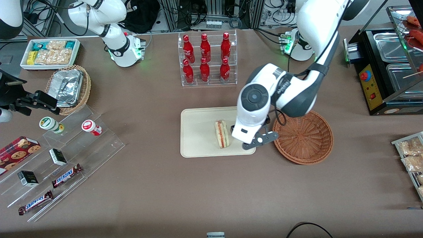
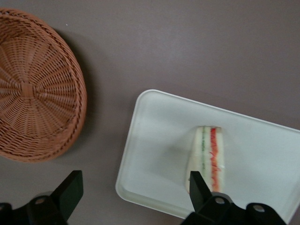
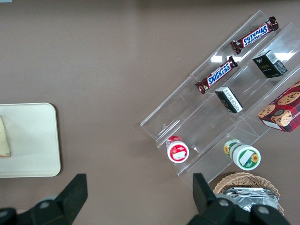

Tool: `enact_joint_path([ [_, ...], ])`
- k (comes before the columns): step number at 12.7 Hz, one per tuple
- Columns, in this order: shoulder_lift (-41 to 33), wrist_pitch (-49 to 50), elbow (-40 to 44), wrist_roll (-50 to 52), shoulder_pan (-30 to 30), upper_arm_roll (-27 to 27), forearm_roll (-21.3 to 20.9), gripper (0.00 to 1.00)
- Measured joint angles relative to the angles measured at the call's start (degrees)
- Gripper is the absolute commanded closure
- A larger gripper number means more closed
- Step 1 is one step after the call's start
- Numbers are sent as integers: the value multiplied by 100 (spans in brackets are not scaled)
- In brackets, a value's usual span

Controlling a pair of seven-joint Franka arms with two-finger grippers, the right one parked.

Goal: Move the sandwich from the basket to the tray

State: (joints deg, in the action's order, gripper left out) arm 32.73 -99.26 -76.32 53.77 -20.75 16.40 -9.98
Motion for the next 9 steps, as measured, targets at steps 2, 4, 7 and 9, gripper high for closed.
enact_joint_path([
  [2,-228,5,-407,-415,266,-3,0,0],
  [4,-539,7,-786,-789,595,-5,0,0],
  [7,-863,9,-1141,-1170,986,-4,10,0],
  [9,-1011,14,-1368,-1459,1200,-2,35,0],
])
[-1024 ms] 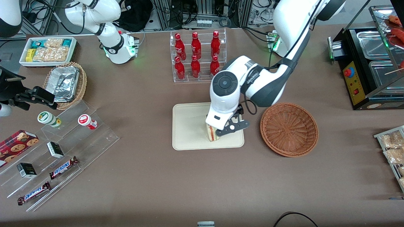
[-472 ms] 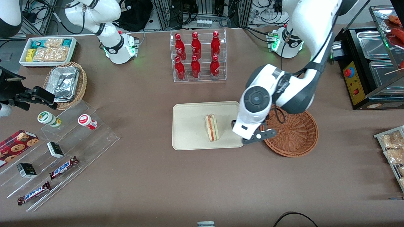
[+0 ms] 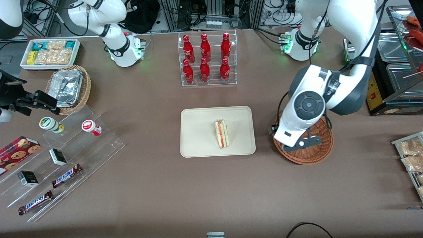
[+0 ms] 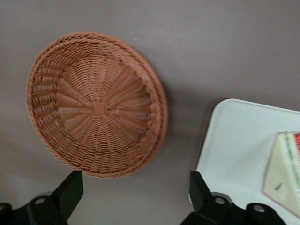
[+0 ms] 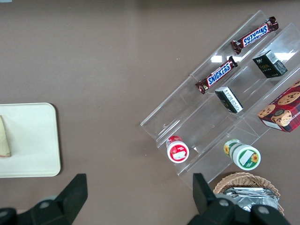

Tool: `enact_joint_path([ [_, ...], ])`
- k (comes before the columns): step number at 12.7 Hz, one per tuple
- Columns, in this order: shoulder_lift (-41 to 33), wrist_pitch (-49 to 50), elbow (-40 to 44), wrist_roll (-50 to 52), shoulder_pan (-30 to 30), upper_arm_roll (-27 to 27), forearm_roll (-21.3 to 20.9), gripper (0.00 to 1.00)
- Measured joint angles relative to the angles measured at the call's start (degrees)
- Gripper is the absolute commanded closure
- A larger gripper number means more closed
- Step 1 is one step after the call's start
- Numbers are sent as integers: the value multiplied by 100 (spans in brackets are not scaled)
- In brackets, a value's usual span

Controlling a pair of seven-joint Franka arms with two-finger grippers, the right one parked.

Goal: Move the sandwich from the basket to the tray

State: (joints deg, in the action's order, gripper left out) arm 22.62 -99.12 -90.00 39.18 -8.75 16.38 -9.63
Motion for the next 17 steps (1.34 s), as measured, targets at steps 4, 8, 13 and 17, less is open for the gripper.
enact_joint_path([
  [4,-361,34,-344,-871,496,0,349,0],
  [8,-1200,845,-468,-2170,1051,-101,792,0],
  [13,-1907,1520,-509,-3079,1062,-679,820,0],
  [17,-2106,1989,-136,-3177,1061,-1019,824,0],
])
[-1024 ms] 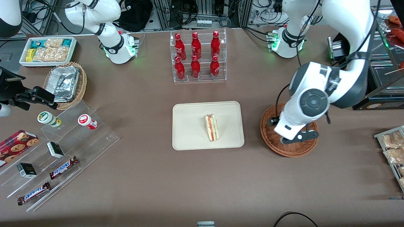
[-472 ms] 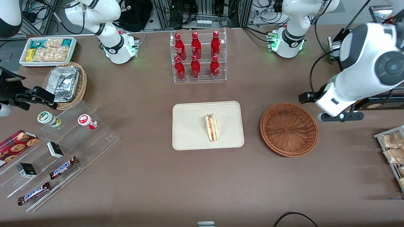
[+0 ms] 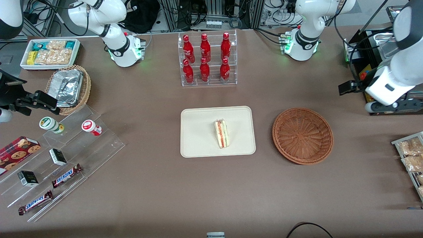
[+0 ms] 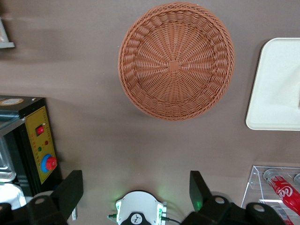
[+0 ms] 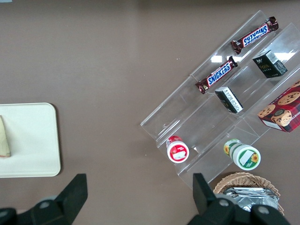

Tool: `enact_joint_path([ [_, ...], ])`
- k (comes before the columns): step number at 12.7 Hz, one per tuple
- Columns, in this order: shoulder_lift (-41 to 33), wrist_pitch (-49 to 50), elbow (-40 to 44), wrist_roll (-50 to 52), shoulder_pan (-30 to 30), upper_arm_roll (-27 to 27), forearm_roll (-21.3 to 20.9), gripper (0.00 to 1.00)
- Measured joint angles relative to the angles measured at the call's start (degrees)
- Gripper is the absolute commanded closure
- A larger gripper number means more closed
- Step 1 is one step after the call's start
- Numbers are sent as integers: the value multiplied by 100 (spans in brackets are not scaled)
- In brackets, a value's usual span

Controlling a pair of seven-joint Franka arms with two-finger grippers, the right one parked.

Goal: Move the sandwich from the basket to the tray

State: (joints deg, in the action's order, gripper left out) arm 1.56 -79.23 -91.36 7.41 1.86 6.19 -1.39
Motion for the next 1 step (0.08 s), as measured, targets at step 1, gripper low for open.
enact_joint_path([
  [1,-22,106,112,0,-1,-41,0,0],
])
